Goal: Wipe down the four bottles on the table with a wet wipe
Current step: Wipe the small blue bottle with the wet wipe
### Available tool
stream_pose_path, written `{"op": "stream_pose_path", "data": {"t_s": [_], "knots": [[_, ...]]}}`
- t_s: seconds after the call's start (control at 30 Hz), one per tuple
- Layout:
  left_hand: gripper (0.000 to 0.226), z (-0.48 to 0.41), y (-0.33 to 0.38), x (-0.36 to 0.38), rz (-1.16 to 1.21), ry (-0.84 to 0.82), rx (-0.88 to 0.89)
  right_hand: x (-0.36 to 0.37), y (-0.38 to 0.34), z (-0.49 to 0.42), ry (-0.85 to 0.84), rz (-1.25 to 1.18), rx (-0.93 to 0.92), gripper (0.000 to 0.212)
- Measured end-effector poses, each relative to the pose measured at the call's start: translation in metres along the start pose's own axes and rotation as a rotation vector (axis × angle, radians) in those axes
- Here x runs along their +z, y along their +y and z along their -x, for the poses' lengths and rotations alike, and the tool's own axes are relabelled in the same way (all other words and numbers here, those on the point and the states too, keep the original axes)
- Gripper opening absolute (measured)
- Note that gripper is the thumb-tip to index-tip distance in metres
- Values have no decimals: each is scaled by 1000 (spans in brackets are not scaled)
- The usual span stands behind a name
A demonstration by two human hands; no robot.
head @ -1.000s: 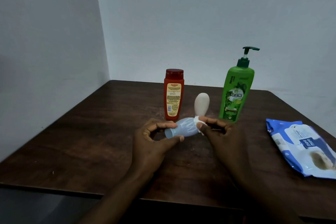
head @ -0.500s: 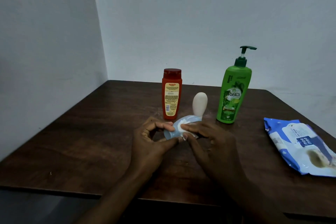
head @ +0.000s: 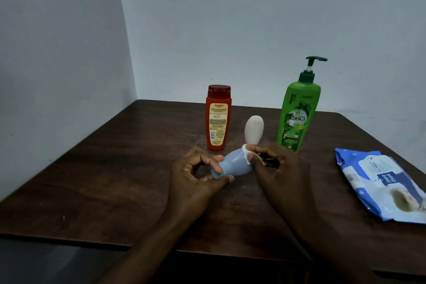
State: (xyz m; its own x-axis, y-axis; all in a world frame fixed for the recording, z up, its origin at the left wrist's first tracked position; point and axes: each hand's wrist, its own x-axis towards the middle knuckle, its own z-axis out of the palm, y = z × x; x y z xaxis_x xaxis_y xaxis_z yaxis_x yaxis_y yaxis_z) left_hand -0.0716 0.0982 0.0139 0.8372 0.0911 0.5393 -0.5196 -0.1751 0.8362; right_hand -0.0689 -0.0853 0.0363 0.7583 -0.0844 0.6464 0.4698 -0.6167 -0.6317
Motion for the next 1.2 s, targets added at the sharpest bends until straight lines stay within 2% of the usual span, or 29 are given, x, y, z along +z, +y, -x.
{"op": "stream_pose_path", "data": {"t_s": [0.47, 0.6, 0.77, 1.0, 1.2], "knots": [[35, 2, 2, 2, -46, 21, 83, 4, -36, 17, -68, 21, -223, 21], [41, 3, 4, 2, -73, 20, 97, -2, -32, 13, -66, -8, -199, 22], [42, 2, 5, 2, -96, 3, 91, -7, -15, 1, -81, 72, -92, 22], [44, 3, 5, 3, -123, 2, 111, -15, 1, -13, -53, 53, 61, 23], [42, 4, 6, 4, -95, -8, 146, -5, -14, -9, -66, 80, 42, 20]]}}
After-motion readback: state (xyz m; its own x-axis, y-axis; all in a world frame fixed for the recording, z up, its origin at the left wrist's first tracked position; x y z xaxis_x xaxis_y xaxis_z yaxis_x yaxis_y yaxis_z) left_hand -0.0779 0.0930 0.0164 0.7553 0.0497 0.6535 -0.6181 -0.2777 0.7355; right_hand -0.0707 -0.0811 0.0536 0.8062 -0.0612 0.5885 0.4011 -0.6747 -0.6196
